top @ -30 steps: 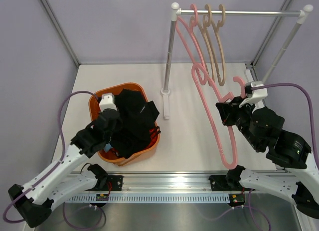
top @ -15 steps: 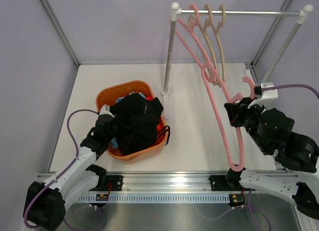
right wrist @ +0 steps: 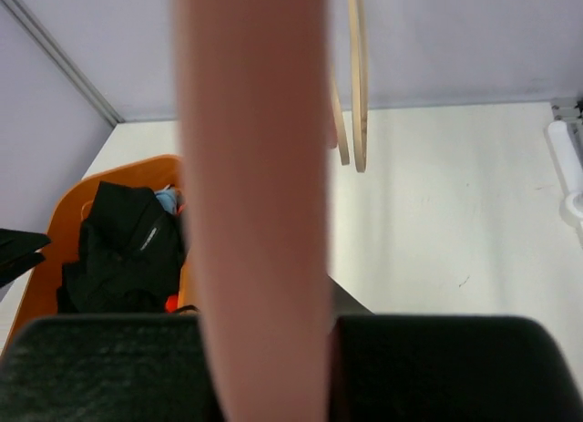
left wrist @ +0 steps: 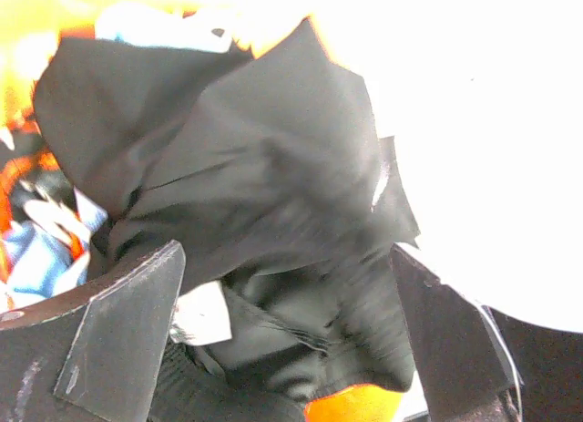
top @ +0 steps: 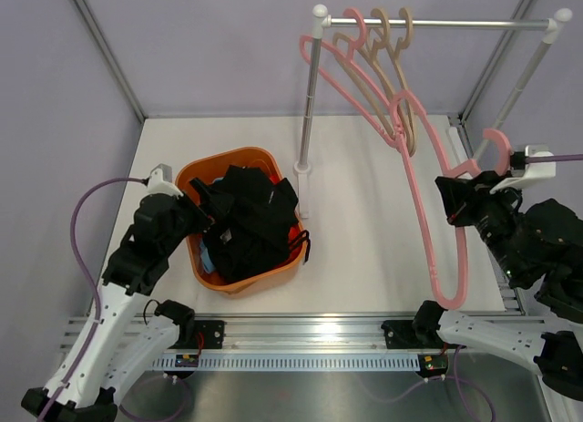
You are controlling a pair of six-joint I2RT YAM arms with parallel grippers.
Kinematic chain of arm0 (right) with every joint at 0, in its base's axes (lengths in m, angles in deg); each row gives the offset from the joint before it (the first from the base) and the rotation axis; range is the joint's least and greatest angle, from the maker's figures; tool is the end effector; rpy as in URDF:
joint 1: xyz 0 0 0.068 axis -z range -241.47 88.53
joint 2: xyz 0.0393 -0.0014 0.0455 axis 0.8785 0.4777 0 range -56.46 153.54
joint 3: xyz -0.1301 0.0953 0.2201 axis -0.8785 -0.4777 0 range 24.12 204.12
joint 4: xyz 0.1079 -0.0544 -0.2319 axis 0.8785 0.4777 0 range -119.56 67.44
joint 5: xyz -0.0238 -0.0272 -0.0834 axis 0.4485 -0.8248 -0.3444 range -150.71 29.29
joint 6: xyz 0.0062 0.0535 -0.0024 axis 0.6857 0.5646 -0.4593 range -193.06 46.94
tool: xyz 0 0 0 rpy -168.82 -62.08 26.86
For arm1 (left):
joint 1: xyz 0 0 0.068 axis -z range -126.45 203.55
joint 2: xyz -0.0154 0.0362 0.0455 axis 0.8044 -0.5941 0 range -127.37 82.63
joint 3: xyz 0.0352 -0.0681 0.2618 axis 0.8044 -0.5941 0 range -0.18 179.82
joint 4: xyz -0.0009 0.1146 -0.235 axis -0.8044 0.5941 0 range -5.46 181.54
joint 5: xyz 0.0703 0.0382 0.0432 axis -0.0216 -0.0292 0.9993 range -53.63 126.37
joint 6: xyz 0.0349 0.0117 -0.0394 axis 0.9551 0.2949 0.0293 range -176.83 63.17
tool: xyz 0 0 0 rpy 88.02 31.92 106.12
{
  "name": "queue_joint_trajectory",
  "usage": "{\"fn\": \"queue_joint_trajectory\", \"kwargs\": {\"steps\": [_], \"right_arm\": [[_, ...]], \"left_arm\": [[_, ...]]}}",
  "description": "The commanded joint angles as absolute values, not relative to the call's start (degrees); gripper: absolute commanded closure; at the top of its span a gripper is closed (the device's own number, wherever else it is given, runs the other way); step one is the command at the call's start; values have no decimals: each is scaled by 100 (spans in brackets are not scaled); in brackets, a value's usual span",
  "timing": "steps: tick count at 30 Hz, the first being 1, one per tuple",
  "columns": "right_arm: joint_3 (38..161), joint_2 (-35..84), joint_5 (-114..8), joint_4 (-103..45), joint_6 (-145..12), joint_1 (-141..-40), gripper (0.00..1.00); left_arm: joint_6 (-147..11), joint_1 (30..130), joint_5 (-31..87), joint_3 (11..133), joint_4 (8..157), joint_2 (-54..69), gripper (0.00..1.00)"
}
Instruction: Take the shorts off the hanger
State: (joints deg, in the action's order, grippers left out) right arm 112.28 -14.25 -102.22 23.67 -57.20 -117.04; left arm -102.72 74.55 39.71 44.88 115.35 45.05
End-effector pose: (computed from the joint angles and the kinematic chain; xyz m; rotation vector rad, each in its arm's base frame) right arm 0.0485 0.0291 0.4960 -0.0413 1.6757 0.3279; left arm 0.1376 -0.0505 0.3225 -0.4790 1.9887 -0.6915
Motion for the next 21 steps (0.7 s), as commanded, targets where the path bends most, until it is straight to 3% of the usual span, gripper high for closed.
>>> {"fn": "queue_joint_trajectory", "kwargs": {"steps": [1,6,13,17,21], "right_arm": [[11684,-1401,-10649,2045,-6092,-11754,100],[12027,-1217,-10737,1755,-6584,-11754,100],[11966,-892,-12511,368,-8435,-11763,100],[12018,-891,-12548,-292,-8922,-11754,100],[12360,-760,-12321,224,-8590,-11763,100]], "left_arm": [[-9464,7456,4270,5315,11969,4475,1],[-9015,7456,4297,5774,12128,4483,1],[-8321,7456,3999,5959,12242,4343,1],[-8110,7456,3822,5871,12268,4352,1],[-7969,7456,3743,5801,12303,4369,1]]}}
